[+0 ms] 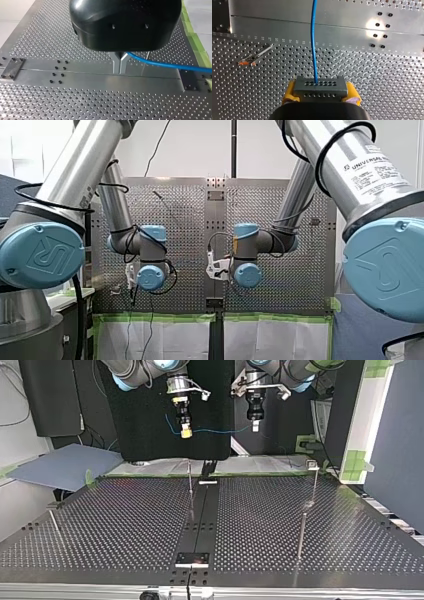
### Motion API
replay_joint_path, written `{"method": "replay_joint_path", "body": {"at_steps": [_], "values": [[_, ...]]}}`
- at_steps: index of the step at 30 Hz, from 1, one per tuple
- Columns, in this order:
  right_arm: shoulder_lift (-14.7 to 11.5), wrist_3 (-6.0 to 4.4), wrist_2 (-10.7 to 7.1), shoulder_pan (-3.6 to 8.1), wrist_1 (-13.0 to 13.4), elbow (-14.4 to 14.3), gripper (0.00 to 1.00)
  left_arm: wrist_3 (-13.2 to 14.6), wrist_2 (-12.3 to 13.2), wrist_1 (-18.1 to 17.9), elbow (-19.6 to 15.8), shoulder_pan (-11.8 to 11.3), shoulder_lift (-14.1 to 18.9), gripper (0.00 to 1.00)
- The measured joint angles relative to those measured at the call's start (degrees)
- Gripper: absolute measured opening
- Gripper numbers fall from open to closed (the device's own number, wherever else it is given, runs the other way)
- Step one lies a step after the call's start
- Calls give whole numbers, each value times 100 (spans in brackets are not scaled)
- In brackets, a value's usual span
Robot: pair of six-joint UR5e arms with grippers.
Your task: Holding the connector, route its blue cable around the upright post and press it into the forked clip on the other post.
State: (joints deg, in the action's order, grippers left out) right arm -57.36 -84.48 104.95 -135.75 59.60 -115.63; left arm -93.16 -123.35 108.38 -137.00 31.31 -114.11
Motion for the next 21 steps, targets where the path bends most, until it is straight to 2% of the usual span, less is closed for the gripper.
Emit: {"method": "replay_joint_path", "body": {"at_steps": [8,15,21], "values": [[0,0,0,0,0,0,0,0,0,0,0,0,0,0],[0,0,0,-1,0,0,0,0,0,0,0,0,0,12],[0,0,0,0,0,0,0,0,0,0,0,0,0,8]]}}
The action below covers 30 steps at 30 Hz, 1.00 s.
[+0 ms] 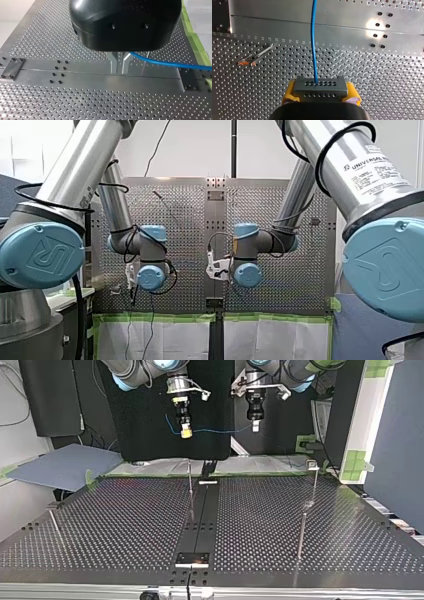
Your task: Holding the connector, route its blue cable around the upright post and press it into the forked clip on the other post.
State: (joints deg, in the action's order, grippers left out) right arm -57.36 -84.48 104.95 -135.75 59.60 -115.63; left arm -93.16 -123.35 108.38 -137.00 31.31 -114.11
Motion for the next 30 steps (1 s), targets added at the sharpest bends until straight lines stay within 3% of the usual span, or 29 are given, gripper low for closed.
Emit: {"method": "replay_joint_path", "body": {"at_steps": [5,10,30], "values": [[0,0,0,0,0,0,0,0,0,0,0,0,0,8],[0,0,0,0,0,0,0,0,0,0,0,0,0,1],[0,0,0,0,0,0,0,0,0,0,0,0,0,1]]}}
